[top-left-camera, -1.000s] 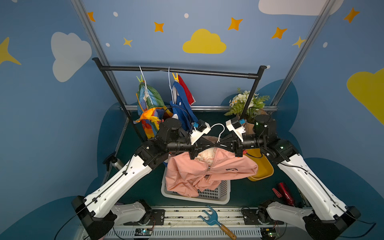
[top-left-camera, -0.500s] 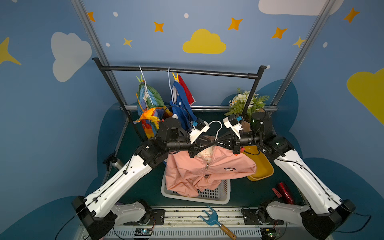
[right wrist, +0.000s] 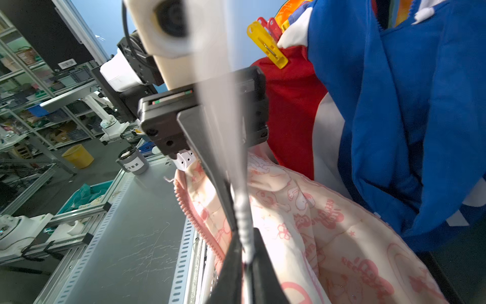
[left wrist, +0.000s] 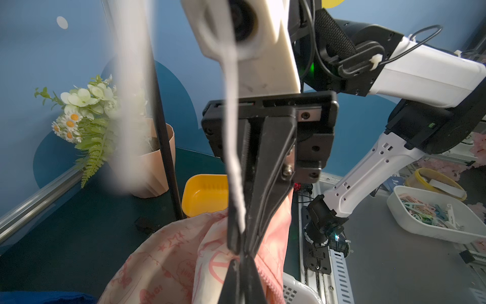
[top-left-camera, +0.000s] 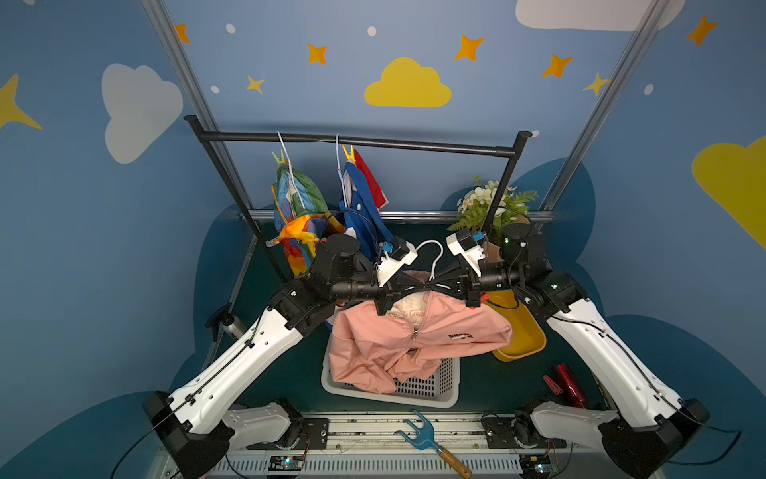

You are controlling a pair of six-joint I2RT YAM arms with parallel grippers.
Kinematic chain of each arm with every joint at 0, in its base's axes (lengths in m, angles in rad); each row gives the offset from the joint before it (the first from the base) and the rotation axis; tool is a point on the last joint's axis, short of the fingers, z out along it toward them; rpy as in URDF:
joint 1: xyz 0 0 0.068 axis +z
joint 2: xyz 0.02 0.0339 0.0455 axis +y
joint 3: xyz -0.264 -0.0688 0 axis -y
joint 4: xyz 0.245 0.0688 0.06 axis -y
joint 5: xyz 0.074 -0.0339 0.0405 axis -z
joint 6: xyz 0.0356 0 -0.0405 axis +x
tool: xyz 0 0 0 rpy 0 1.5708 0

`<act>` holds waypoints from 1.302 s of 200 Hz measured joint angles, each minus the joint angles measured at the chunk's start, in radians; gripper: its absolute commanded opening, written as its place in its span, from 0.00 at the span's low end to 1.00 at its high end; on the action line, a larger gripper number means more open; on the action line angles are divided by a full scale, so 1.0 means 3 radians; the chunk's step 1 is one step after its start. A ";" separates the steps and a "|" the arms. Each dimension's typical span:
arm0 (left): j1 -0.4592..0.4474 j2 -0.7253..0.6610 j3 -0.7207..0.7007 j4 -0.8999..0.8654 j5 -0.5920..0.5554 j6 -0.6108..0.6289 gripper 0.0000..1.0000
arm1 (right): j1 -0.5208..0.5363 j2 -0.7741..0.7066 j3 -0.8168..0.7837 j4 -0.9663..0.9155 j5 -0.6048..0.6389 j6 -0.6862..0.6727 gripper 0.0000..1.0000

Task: Remove the clothespins securing jackets to the hanger
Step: Adjust the jacket in the basket, then pick up the clothespin from the center of the board.

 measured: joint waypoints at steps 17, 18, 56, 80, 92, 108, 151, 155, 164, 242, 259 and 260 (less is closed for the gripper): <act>-0.0001 -0.0013 -0.0072 -0.0008 -0.0078 -0.0029 0.04 | -0.0061 -0.0020 0.0025 0.0028 0.0132 0.0003 0.53; 0.0000 -0.0013 -0.0076 -0.0008 -0.0084 -0.0029 0.04 | -0.0065 -0.0023 0.0028 0.0033 0.0150 -0.0006 0.53; 0.0006 -0.0027 -0.0165 0.0053 -0.0388 -0.0100 0.04 | -0.0271 -0.0196 0.0038 0.0014 0.0534 0.0003 0.68; 0.0006 -0.0060 -0.0248 0.0102 -0.0626 -0.0155 0.04 | -0.0388 -0.0322 0.0066 -0.0149 0.0970 -0.0010 0.74; 0.0006 -0.0057 -0.0247 0.0102 -0.0735 -0.0172 0.04 | -0.0464 -0.0388 0.0067 -0.0299 0.1300 0.0014 0.75; 0.0006 -0.0057 -0.0238 0.0102 -0.0893 -0.0206 0.04 | -0.0589 -0.0474 0.0067 -0.0601 0.1895 0.0142 0.76; 0.0006 -0.0032 -0.0209 0.0067 -0.1221 -0.0254 0.04 | -0.0734 -0.0704 -0.0046 -0.1526 0.3365 0.0739 0.72; 0.0006 -0.0023 -0.0196 0.0060 -0.1236 -0.0258 0.04 | -0.0735 -0.0718 -0.0060 -0.1597 0.3442 0.0824 0.71; 0.0006 0.0004 -0.0170 0.0048 -0.1275 -0.0272 0.04 | -0.0738 -0.0759 -0.0113 -0.1755 0.3615 0.0992 0.67; 0.0006 0.0008 -0.0168 0.0055 -0.1302 -0.0327 0.04 | -0.0706 -0.1151 -0.0604 -0.2954 0.4330 0.2230 0.52; 0.0006 0.0005 -0.0169 0.0057 -0.1288 -0.0327 0.04 | -0.0699 -0.1197 -0.0696 -0.3101 0.4395 0.2424 0.50; 0.0006 0.0005 -0.0169 0.0057 -0.1288 -0.0327 0.04 | -0.0699 -0.1202 -0.0707 -0.3112 0.4400 0.2447 0.50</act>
